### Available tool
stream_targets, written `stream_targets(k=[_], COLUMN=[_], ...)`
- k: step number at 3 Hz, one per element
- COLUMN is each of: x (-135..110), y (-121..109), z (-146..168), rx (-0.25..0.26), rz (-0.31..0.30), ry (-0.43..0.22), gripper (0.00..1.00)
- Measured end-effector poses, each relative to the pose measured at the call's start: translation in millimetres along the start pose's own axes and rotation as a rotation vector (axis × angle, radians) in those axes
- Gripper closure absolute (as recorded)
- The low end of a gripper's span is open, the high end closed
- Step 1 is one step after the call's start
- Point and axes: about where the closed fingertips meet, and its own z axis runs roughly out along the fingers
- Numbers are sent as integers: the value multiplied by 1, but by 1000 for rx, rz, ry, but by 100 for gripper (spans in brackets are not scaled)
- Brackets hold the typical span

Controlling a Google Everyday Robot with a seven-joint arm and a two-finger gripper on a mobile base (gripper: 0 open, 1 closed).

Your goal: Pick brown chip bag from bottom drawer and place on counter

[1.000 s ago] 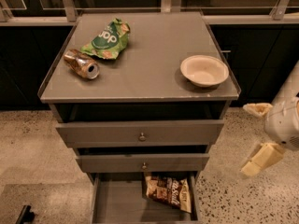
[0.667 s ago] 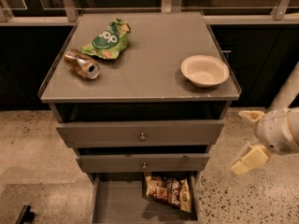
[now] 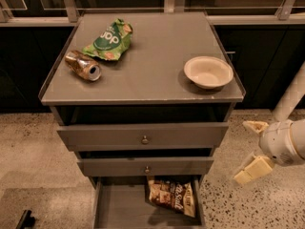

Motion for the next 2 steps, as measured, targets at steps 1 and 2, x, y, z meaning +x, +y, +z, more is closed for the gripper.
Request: stream_targets(k=[1,2], x=[22,49], y=[-2,-3], z=[36,99], rx=[-41,-129], rz=[27,91], ry=[-78,-157], gripper=[0,0])
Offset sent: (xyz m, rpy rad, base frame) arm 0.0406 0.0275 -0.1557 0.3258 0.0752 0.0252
